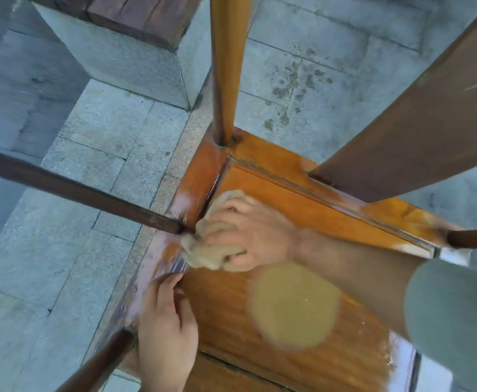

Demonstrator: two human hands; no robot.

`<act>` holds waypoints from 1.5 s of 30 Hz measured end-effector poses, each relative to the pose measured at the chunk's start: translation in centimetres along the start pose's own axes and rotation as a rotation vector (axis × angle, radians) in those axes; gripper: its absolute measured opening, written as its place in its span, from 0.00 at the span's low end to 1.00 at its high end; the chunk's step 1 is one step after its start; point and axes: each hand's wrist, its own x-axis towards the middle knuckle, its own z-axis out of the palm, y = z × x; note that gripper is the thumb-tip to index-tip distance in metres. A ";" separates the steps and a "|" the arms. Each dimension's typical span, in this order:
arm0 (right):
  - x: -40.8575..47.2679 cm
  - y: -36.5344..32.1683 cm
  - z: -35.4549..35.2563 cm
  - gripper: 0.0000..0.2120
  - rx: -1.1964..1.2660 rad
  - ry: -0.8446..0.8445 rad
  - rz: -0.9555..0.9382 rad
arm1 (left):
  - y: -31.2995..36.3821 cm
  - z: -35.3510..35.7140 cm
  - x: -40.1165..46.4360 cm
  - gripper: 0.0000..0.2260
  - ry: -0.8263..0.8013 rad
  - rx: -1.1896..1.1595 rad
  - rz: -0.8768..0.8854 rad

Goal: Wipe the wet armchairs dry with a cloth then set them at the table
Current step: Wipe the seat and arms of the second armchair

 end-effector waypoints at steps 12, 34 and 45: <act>10.9 -1.6 1.5 0.26 0.114 0.336 0.742 | -2.4 -0.6 -3.1 0.20 -0.068 0.067 -0.077; -4.6 1.6 -2.1 0.24 0.137 -0.046 0.628 | -4.2 -1.3 -11.4 0.17 -0.093 0.112 0.136; -10.3 -15.0 4.9 0.28 0.179 -0.181 0.350 | -1.5 -0.6 -12.6 0.14 0.067 -0.047 -0.001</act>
